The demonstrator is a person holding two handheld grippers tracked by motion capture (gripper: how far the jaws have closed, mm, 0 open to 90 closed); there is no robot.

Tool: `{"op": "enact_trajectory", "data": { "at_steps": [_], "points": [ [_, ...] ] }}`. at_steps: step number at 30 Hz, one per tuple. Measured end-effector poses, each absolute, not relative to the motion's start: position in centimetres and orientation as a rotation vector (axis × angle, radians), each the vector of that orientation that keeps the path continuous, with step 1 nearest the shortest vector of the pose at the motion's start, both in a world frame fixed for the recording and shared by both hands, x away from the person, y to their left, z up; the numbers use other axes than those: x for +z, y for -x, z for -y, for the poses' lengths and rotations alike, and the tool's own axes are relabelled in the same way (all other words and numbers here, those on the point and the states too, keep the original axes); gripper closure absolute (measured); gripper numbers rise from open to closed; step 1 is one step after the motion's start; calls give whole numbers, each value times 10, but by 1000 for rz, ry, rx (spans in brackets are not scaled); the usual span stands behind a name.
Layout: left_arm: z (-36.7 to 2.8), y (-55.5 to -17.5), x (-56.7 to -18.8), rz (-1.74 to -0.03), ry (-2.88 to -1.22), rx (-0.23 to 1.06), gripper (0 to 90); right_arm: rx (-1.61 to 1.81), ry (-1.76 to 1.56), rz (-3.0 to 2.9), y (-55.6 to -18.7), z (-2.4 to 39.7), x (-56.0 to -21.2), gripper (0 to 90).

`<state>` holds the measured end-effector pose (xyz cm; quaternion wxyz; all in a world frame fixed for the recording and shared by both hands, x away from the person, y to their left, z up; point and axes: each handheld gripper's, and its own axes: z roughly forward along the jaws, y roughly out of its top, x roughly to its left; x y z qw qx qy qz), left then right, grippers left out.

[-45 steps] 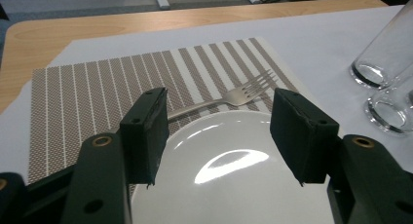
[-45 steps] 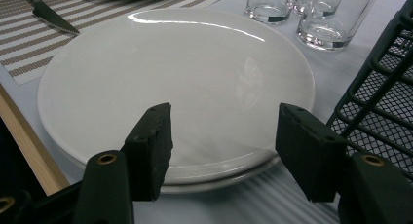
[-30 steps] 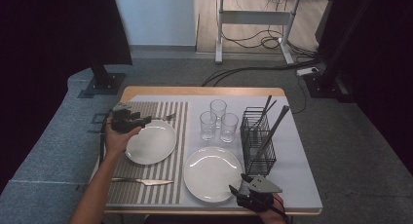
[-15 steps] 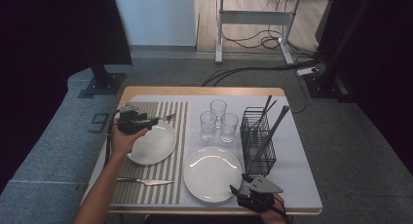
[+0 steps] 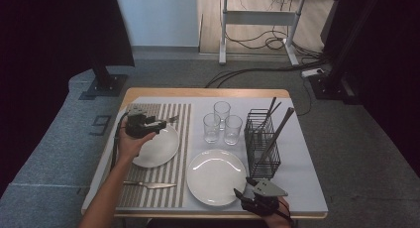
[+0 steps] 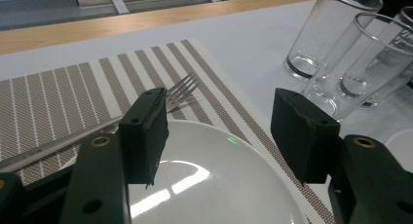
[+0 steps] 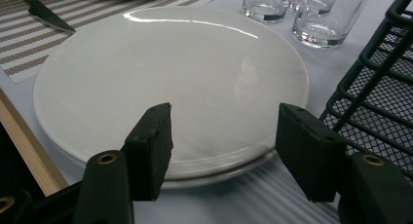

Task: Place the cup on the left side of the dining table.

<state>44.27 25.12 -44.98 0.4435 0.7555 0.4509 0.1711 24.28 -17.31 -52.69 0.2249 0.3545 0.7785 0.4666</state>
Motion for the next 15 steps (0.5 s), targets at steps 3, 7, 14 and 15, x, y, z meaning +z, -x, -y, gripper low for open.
{"op": "enact_trajectory", "data": {
  "at_steps": [3,7,14,15],
  "points": [
    [-248,-442,-450,-1111,-1869,418,388,1286,-974,-2150,-243,173,-527,387],
    [-242,-442,-452,-1098,-1882,408,383,1286,-977,-2151,-243,173,-527,387],
    [-233,-442,-456,-1090,-1887,391,382,1287,-979,-2150,-243,173,-527,387],
    [-233,-442,-457,-1091,-1887,387,382,1288,-979,-2149,-243,173,-527,387]
  ]
}}
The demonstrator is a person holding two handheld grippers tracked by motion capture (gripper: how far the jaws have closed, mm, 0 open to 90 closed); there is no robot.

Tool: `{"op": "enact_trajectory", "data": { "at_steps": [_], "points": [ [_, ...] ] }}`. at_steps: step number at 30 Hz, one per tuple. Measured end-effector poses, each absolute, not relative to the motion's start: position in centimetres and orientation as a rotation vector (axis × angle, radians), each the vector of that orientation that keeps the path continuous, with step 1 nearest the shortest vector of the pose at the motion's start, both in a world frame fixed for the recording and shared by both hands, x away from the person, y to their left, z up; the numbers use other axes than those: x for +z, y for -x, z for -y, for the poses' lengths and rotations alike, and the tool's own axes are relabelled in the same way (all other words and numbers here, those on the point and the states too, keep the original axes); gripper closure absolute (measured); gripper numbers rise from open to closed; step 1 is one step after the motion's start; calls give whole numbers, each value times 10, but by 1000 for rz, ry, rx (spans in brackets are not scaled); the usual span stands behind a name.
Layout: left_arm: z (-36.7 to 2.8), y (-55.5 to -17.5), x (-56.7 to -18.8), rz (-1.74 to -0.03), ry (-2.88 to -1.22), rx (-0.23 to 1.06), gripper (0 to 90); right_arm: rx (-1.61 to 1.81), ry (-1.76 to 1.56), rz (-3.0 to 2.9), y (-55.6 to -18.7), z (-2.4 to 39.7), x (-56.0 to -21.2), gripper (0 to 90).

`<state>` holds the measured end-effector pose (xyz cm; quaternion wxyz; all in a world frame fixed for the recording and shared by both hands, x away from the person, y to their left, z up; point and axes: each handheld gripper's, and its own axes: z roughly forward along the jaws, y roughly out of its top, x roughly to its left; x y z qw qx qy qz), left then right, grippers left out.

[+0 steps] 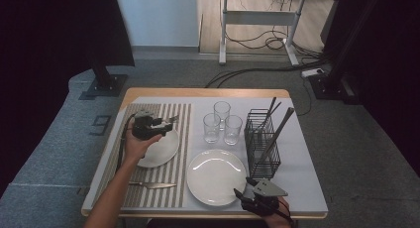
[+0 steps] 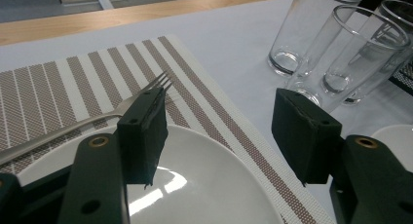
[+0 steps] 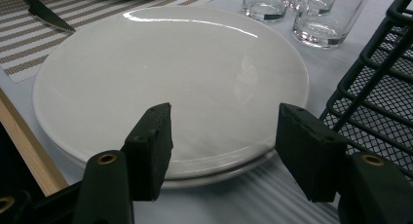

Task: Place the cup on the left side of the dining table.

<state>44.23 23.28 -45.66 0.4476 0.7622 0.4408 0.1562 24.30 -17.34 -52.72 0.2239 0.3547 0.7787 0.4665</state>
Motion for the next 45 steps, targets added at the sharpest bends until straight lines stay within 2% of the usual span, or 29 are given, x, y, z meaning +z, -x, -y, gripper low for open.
{"op": "enact_trajectory", "data": {
  "at_steps": [45],
  "points": [
    [-193,-439,-470,-1028,-1904,310,382,1285,-977,-2145,-243,175,-527,387]
  ]
}}
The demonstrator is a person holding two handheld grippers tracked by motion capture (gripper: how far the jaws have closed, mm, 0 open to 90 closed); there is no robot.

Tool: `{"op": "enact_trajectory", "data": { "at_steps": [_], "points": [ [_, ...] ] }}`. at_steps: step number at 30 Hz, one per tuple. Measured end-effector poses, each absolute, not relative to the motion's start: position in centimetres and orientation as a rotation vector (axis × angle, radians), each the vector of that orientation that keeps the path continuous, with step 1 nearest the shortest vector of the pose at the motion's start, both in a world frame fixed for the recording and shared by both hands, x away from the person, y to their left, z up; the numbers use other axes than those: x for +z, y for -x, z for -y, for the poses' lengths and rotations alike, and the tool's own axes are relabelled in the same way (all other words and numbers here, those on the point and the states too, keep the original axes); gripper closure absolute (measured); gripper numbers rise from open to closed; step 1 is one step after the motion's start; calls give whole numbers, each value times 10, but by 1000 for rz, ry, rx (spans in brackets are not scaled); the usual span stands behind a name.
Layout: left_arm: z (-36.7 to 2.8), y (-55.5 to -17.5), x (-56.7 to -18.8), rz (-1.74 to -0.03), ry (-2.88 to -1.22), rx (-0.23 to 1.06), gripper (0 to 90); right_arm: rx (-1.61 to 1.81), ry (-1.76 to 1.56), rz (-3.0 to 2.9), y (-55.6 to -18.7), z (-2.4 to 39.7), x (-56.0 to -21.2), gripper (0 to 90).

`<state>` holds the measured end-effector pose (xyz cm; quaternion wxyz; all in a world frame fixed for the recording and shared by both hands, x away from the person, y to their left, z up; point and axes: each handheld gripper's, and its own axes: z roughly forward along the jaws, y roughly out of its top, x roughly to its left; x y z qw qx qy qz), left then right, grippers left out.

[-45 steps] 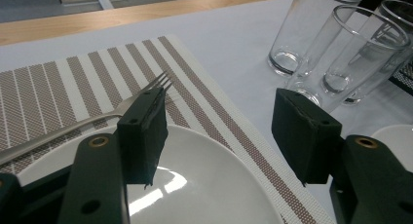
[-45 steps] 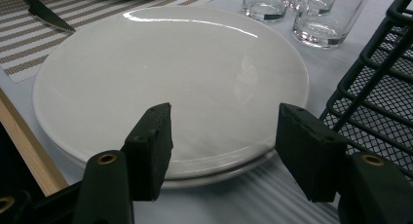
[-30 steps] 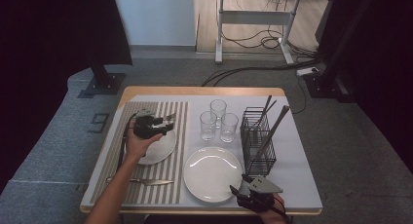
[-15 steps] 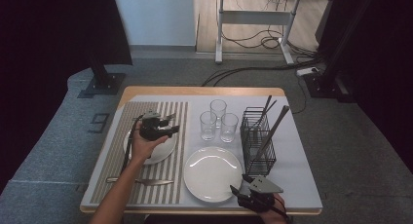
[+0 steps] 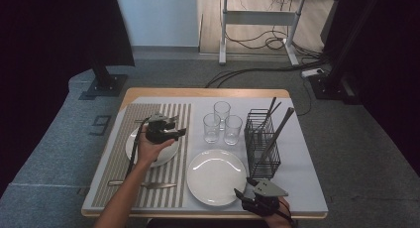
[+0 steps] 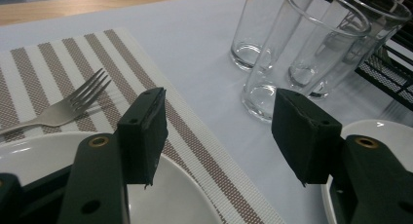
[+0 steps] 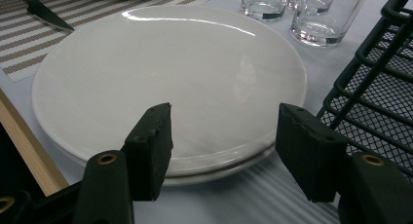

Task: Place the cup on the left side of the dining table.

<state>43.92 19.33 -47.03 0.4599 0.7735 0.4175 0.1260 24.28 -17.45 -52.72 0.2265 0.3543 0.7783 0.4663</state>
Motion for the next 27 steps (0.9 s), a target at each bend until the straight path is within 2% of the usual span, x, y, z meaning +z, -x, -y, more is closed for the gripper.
{"op": "enact_trajectory", "data": {
  "at_steps": [27],
  "points": [
    [-157,-443,-478,-976,-1922,262,380,1284,-986,-2143,-243,177,-527,387]
  ]
}}
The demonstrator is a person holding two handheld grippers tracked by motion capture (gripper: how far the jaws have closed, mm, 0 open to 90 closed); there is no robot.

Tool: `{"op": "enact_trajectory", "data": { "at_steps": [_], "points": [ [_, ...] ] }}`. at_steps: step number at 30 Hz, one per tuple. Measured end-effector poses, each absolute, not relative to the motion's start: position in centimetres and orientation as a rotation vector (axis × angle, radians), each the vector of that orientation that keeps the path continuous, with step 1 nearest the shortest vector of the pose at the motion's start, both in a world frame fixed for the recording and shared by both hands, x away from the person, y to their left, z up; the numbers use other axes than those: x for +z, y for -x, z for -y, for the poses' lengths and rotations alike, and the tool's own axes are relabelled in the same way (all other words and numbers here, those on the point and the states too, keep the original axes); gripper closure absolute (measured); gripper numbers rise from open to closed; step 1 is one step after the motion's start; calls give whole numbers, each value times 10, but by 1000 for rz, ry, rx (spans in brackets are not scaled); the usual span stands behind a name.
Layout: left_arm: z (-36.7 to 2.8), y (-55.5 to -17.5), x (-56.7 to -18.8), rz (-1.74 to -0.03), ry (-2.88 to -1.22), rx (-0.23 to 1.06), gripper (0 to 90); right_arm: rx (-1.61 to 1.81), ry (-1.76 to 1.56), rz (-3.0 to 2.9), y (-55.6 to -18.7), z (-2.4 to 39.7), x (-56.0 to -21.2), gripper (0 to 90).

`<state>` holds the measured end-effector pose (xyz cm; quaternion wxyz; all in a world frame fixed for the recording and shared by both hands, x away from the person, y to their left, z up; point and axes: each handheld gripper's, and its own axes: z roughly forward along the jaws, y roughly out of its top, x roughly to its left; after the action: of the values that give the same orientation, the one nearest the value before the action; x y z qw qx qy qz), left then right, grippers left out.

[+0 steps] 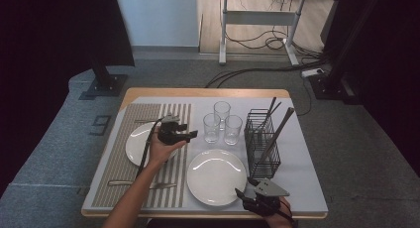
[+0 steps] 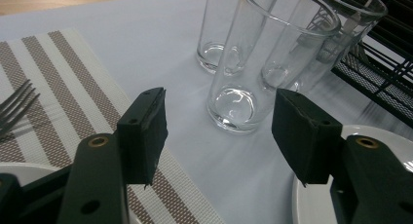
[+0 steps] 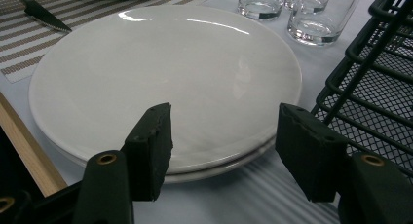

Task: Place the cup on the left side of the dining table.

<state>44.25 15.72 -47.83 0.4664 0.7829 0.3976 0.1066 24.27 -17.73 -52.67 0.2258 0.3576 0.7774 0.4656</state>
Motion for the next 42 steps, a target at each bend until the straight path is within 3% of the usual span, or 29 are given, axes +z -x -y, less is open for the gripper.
{"op": "enact_trajectory", "data": {
  "at_steps": [42],
  "points": [
    [-136,-446,-479,-942,-1936,256,360,1280,-991,-2144,-242,178,-527,387]
  ]
}}
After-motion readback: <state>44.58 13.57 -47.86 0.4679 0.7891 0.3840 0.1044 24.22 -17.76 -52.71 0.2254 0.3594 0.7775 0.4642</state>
